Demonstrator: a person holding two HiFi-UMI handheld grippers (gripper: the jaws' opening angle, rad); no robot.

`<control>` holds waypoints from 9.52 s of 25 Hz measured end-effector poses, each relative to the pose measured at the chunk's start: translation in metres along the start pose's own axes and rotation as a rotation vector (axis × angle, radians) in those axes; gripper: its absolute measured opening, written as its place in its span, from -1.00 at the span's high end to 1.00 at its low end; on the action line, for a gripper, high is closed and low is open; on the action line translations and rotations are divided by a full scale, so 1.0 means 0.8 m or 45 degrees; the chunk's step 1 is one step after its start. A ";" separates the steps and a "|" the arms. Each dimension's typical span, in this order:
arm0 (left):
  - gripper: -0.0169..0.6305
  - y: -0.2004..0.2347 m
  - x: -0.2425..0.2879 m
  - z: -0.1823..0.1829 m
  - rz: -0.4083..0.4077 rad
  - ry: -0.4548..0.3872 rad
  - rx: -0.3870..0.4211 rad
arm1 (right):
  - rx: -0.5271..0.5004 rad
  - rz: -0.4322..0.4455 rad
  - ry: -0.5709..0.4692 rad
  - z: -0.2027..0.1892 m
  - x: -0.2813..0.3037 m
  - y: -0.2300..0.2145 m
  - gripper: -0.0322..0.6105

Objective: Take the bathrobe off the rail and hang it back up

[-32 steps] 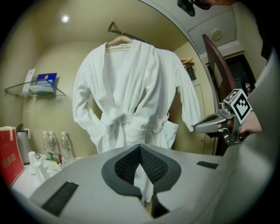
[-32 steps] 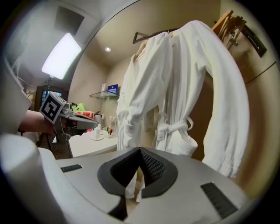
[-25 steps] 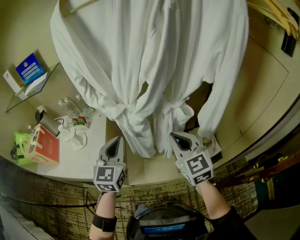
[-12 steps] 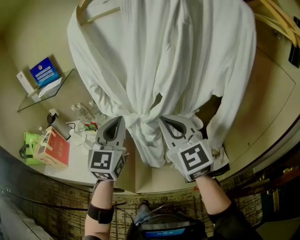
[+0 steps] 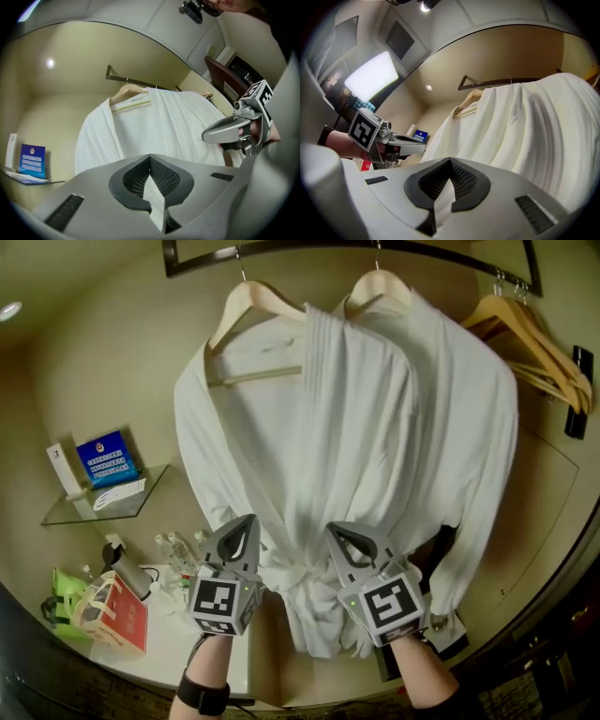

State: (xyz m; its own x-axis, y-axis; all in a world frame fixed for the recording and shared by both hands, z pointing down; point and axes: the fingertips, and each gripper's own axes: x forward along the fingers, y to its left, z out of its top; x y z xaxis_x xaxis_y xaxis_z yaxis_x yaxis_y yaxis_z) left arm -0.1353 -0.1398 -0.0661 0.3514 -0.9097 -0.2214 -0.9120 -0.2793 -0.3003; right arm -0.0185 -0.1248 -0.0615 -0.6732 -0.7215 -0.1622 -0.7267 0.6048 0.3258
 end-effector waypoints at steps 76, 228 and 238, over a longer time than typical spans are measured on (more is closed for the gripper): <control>0.39 0.152 0.278 0.329 0.003 -0.264 0.651 | -0.353 -0.386 -0.201 0.277 0.148 -0.087 0.85; 0.94 -0.316 -0.115 -0.986 -0.188 1.175 0.029 | 0.514 0.023 1.272 -0.953 -0.137 0.276 0.85; 0.94 -0.258 -0.101 -0.744 -0.136 1.067 -0.149 | 0.504 0.021 1.132 -0.758 -0.108 0.220 0.85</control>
State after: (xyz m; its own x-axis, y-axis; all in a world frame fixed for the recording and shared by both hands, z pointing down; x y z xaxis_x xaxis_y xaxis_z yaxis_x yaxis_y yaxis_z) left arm -0.1016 -0.1913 0.5656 0.2060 -0.7907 0.5765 -0.9151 -0.3643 -0.1727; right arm -0.0055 -0.1607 0.5748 -0.4527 -0.6049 0.6551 -0.8209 0.5696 -0.0414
